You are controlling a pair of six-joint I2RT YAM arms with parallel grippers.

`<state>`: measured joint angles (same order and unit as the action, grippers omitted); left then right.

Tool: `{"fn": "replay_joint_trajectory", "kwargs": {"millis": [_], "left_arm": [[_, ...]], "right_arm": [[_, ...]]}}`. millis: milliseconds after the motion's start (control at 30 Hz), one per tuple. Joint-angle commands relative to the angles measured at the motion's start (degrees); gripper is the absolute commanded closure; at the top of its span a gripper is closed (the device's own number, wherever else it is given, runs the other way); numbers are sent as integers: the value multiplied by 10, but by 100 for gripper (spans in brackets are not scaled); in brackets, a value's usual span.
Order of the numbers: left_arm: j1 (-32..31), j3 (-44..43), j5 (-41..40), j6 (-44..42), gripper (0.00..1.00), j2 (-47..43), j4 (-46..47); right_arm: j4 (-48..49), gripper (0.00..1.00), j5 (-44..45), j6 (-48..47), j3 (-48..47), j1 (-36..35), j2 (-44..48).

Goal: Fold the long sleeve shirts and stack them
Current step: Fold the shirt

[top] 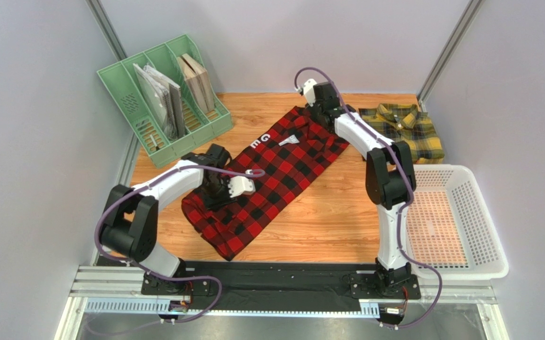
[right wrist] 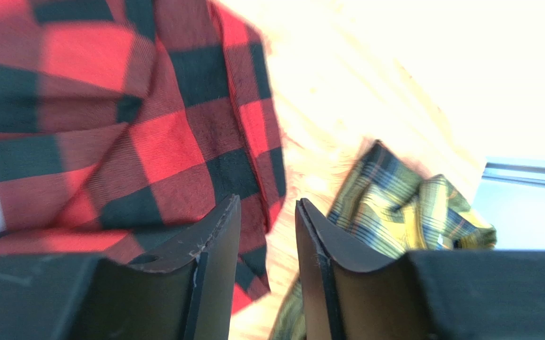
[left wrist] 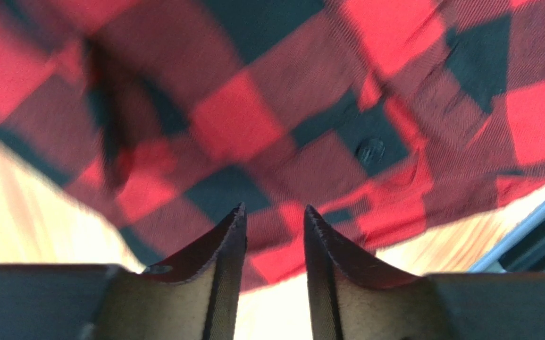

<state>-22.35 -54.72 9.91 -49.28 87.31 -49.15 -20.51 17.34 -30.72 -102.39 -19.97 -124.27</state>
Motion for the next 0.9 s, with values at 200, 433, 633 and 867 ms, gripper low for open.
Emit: {"fn": "replay_joint_trajectory", "kwargs": {"millis": [200, 433, 633, 867], "left_arm": [[-128, -37, -55, 109, 85, 130, -32], [-225, -127, 19, 179, 90, 172, -113], [-345, -287, 96, 259, 91, 291, -142], [-358, -349, 212, 314, 83, 245, -98]], "right_arm": [[-168, 58, -157, 125, -7, 26, 169], [-298, 58, -315, 208, 33, 79, 234], [-340, 62, -328, 175, 68, 90, 230], [-356, 66, -387, 182, 61, 91, 165]]}}
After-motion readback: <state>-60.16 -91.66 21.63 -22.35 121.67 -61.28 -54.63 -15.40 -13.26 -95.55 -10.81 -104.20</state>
